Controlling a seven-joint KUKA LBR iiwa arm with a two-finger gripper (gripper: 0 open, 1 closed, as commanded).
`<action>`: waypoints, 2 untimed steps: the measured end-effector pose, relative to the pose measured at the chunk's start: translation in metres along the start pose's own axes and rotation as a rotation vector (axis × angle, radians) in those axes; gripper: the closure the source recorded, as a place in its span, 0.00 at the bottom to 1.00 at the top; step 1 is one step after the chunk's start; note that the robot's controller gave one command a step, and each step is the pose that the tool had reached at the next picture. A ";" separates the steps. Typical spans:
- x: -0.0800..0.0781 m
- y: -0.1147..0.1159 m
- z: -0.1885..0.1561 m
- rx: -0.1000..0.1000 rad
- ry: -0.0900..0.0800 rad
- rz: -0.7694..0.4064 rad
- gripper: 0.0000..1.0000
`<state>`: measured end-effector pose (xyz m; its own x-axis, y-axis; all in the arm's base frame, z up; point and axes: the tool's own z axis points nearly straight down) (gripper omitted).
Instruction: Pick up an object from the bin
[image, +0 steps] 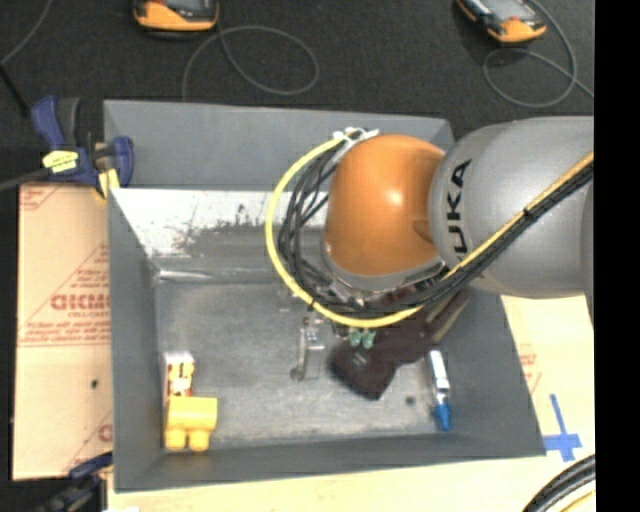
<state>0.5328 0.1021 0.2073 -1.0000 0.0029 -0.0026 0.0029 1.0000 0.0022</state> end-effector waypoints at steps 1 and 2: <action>0.000 0.000 0.000 0.000 0.000 0.000 0.00; 0.010 -0.036 0.007 0.001 -0.001 -0.072 0.00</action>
Offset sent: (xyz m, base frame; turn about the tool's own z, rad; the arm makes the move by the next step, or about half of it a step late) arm -0.0340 -0.1366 -0.0256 -0.2182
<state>0.5230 0.0657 0.2003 -0.9976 -0.0687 -0.0041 -0.0687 0.9976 0.0013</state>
